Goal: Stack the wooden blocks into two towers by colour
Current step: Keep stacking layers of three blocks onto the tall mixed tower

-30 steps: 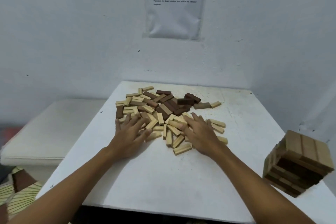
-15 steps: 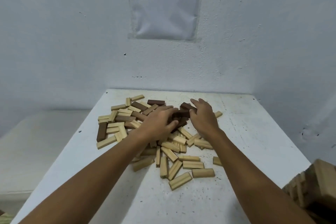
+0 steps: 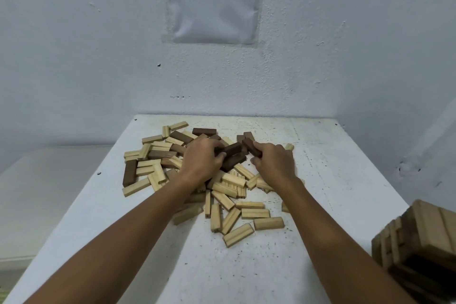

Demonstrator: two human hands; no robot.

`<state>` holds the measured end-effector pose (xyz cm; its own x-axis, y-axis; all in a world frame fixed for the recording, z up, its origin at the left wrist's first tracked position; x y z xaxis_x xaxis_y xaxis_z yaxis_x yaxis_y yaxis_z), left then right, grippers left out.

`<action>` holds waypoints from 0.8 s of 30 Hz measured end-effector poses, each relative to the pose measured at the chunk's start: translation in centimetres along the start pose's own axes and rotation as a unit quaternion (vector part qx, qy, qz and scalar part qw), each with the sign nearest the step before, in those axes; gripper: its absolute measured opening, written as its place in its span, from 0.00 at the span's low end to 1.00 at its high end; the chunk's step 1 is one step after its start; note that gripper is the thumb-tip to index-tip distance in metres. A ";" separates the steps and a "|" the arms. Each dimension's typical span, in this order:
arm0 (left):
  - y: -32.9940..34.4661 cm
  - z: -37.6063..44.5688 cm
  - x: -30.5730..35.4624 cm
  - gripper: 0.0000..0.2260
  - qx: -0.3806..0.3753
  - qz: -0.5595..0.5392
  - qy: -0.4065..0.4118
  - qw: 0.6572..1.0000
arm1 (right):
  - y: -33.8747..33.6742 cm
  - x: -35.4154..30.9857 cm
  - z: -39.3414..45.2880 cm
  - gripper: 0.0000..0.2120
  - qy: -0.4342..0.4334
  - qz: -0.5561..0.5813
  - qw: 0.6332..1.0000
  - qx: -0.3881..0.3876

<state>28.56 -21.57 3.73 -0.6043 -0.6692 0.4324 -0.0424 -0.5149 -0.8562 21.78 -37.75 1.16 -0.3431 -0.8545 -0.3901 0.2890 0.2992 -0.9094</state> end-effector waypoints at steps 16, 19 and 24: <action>-4.4 -10.3 -2.4 0.09 0.029 -0.172 -0.099 0.980 | -3.3 -3.1 -7.6 0.21 -0.079 0.149 0.984 0.053; -4.6 -13.8 -2.5 0.06 0.009 -0.186 -0.107 0.977 | -2.9 -3.8 -11.7 0.21 -0.105 0.174 0.979 0.009; -5.2 -19.7 -2.2 0.05 -0.008 -0.171 -0.127 0.977 | -2.3 -4.8 -18.2 0.21 -0.145 0.157 0.976 -0.051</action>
<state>14.45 -6.84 1.65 -0.3364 -0.5713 0.7487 -0.2210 -0.7249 -0.6524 6.54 -26.57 2.49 0.0204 -0.7941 -0.6075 0.2440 0.5932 -0.7672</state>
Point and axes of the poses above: each hand's wrist, its own z-axis towards the middle knuckle, its own y-axis out of the palm, x = y × z, the point moved 7 cm from there along z, towards the middle knuckle, and after that the axes turned 4 degrees about -x, right-handed, at the moved point
